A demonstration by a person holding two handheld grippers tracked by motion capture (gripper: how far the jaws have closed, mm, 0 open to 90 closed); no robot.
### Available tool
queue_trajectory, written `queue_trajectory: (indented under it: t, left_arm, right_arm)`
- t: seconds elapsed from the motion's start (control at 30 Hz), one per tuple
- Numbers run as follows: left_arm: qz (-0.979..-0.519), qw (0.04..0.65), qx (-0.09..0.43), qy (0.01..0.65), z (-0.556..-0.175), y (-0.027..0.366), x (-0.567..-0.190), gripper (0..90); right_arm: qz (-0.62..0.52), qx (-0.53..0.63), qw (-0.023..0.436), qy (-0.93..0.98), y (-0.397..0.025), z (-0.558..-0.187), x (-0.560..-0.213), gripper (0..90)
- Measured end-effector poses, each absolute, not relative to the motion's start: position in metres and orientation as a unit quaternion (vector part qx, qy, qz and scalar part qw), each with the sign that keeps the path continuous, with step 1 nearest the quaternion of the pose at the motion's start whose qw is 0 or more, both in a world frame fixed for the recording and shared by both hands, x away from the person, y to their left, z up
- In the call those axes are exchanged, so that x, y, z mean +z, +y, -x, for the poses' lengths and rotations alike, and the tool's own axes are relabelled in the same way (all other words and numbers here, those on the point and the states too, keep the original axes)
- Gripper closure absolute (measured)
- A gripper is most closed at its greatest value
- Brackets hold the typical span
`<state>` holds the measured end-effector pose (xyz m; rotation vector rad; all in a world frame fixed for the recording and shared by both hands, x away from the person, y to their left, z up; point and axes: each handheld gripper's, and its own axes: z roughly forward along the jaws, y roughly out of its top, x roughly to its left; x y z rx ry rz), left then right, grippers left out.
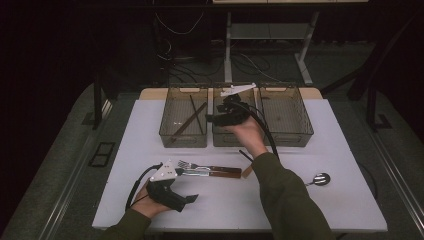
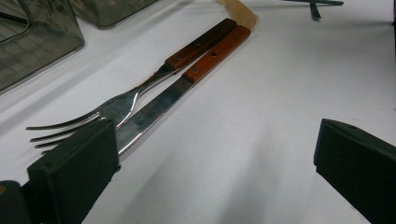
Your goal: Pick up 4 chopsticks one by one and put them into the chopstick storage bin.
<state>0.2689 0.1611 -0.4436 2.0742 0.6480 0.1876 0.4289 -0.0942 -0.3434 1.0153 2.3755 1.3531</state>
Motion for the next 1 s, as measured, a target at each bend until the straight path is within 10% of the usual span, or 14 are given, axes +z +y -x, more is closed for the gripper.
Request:
queue_trajectory:
  t: [1.0]
  left_arm:
    - [-0.843, 0.458, 0.077, 0.271, -0.270, 0.164, -0.443, 0.0]
  right_arm:
    - [-0.336, 0.425, 0.093, 0.835, -0.195, -0.362, -0.379, 26.4]
